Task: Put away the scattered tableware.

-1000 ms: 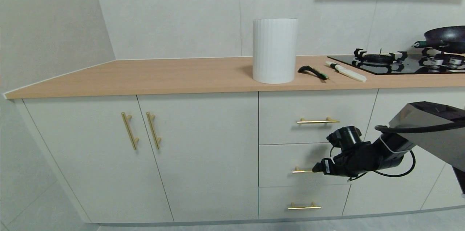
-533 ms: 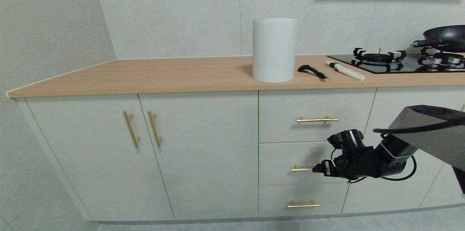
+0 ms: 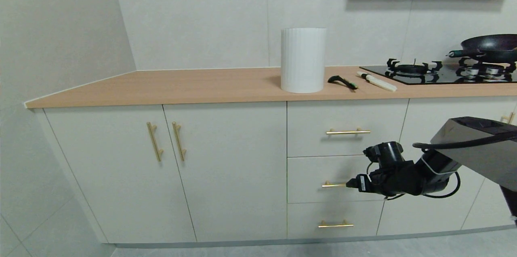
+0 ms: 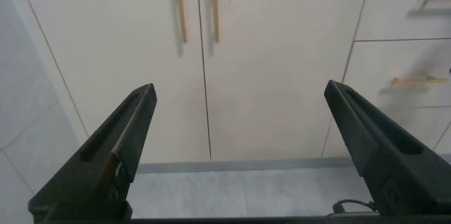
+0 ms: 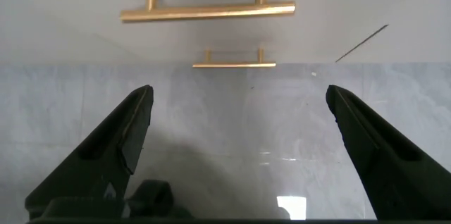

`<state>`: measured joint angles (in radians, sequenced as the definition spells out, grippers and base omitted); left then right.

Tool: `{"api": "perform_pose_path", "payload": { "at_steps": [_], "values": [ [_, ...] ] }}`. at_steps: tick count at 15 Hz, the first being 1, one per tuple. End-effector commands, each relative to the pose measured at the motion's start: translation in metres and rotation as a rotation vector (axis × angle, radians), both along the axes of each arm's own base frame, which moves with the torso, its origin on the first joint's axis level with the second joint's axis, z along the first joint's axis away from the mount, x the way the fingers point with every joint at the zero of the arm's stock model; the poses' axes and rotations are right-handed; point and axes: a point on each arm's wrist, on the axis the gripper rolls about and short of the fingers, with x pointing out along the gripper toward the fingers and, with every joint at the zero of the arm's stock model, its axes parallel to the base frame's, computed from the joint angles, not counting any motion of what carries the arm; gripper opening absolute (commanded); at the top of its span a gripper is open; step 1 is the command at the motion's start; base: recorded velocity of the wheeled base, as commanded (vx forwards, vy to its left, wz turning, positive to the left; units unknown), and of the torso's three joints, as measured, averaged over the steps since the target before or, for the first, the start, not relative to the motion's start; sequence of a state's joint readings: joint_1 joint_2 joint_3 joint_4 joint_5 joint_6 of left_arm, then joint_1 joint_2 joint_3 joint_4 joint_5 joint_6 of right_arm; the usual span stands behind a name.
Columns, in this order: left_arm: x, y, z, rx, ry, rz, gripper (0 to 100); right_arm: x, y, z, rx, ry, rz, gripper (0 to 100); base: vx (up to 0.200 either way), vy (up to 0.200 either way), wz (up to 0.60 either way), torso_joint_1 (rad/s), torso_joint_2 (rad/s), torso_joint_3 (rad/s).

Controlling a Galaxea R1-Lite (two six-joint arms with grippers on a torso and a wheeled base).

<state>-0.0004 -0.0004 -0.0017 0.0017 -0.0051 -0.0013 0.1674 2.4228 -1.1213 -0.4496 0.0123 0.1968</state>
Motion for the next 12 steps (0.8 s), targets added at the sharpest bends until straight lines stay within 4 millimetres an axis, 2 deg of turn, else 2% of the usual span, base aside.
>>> {"api": "perform_pose_path", "payload": {
  "at_steps": [1, 2, 3, 5, 10, 12],
  "values": [
    [0.000, 0.000, 0.000, 0.000, 0.000, 0.001, 100, 0.013, 0.001, -0.004, -0.013, -0.021, -0.014, 100, 0.000, 0.000, 0.00, 0.000, 0.00, 0.000],
    [0.000, 0.000, 0.000, 0.000, 0.000, -0.001, 100, 0.026, 0.003, -0.011, -0.063, 0.012, -0.049, 100, 0.000, 0.000, 0.00, 0.000, 0.00, 0.000],
    [0.000, 0.000, 0.000, 0.000, 0.000, 0.001, 100, 0.029, 0.003, -0.011, -0.068, 0.019, -0.054, 100, 0.000, 0.000, 0.00, 0.000, 0.00, 0.000],
    [0.000, 0.000, 0.000, 0.000, 0.000, 0.001, 100, 0.046, 0.005, -0.025, -0.130, 0.121, -0.090, 100, 0.000, 0.000, 0.00, 0.000, 0.00, 0.000],
    [0.000, 0.000, 0.000, 0.000, 0.000, -0.001, 100, 0.065, 0.010, -0.022, -0.117, 0.156, -0.077, 100, 0.000, 0.000, 0.00, 0.000, 0.00, 0.000],
    [0.000, 0.000, 0.000, 0.000, 0.000, -0.001, 100, 0.070, 0.019, -0.021, -0.075, 0.172, -0.085, 100, 0.000, 0.000, 0.00, 0.000, 0.00, 0.000]
  ]
}}
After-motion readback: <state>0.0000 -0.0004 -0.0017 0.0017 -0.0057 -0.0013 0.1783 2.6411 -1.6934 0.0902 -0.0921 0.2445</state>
